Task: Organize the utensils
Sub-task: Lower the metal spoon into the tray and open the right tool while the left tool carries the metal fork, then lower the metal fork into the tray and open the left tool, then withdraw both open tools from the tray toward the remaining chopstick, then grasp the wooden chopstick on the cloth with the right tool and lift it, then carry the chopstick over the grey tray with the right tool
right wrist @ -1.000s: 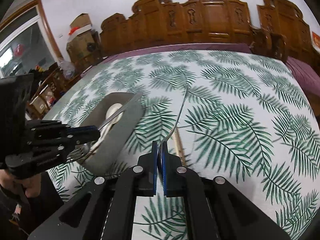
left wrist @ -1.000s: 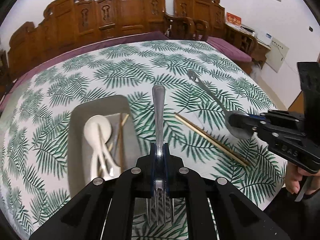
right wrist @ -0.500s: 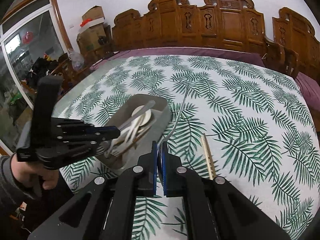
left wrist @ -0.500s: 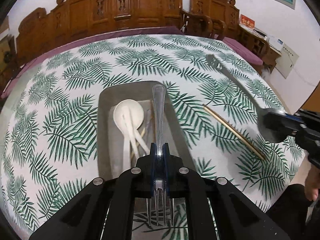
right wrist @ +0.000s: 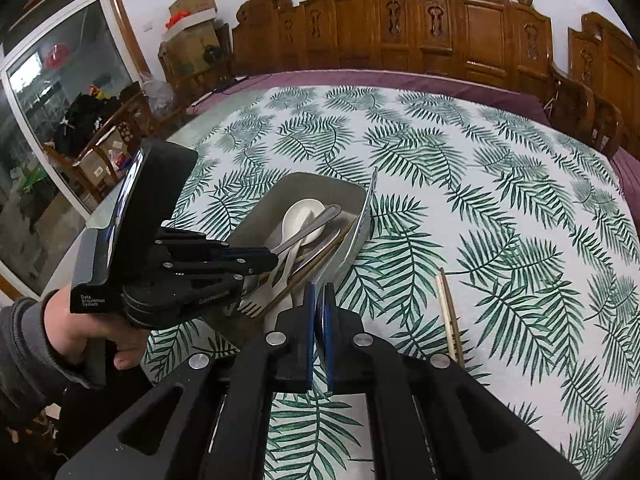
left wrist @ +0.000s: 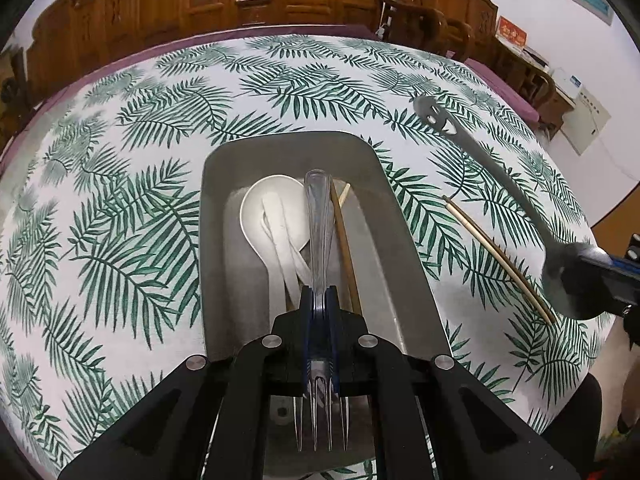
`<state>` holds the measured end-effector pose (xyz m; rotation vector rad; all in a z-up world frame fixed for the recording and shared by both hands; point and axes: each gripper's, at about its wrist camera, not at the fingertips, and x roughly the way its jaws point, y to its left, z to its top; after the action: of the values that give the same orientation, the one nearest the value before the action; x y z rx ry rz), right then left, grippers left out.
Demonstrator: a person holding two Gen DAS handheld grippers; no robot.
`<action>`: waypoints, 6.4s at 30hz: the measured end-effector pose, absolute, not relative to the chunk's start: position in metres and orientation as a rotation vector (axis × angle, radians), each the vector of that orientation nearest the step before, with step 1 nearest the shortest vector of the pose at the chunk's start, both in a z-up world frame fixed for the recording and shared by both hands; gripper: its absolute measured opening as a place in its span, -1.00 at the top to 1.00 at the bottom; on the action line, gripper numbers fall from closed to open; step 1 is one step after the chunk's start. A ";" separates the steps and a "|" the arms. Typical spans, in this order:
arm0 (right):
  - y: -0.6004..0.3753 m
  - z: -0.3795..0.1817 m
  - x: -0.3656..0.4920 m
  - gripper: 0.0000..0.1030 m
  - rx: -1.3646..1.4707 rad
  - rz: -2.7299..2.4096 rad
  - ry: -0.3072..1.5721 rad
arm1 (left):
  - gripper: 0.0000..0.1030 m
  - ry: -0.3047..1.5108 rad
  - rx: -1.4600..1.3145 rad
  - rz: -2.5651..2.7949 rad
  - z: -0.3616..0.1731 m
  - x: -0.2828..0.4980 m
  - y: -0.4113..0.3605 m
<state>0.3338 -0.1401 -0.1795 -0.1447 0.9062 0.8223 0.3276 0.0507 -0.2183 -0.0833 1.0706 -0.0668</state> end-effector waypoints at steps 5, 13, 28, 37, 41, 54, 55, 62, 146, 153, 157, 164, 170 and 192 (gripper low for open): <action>-0.132 -0.186 0.339 0.90 -0.147 0.816 0.935 | 0.88 1.081 -0.113 -0.066 -0.222 0.332 0.058; -0.112 -0.181 0.341 0.90 -0.145 0.843 0.948 | 0.88 1.015 -0.121 -0.067 -0.192 0.310 0.071; -0.053 -0.206 0.338 0.90 -0.143 0.902 1.025 | 0.88 0.963 -0.151 0.008 -0.161 0.262 0.119; -0.032 -0.221 0.351 0.90 -0.075 0.900 1.076 | 0.88 0.967 -0.180 0.037 -0.161 0.248 0.140; -0.025 -0.223 0.351 0.90 -0.071 0.890 1.083 | 0.88 0.964 -0.188 0.043 -0.159 0.244 0.144; -0.034 -0.235 0.347 0.83 -0.075 0.872 1.078 | 0.88 0.957 -0.188 0.027 -0.154 0.241 0.132; -0.037 -0.231 0.347 0.83 -0.077 0.871 1.070 | 0.87 0.956 -0.186 0.023 -0.153 0.242 0.128; -0.097 -0.194 0.343 0.83 -0.110 0.862 0.948 | 0.63 0.932 -0.183 -0.009 -0.145 0.249 0.104; -0.333 -0.271 0.350 0.88 -0.083 0.566 1.027 | 0.90 1.172 0.008 -0.174 -0.258 0.349 -0.132; -0.329 -0.264 0.347 0.88 -0.093 0.572 1.011 | 0.92 1.179 0.016 -0.165 -0.255 0.337 -0.116; -0.324 -0.258 0.344 0.88 -0.099 0.583 0.998 | 0.92 1.152 0.029 -0.167 -0.242 0.328 -0.108; -0.308 -0.249 0.335 0.88 -0.119 0.619 0.982 | 0.92 1.088 0.027 -0.174 -0.212 0.311 -0.090; -0.295 -0.251 0.330 0.88 -0.136 0.629 0.993 | 0.92 1.040 0.033 -0.173 -0.186 0.298 -0.073; -0.213 -0.207 0.333 0.88 -0.139 0.689 0.947 | 0.92 0.971 -0.040 -0.143 -0.160 0.297 0.021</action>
<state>0.3335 -0.2127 -0.2072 -0.1392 0.9466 0.6885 0.2972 0.0211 -0.1603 -0.0401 0.9706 -0.1432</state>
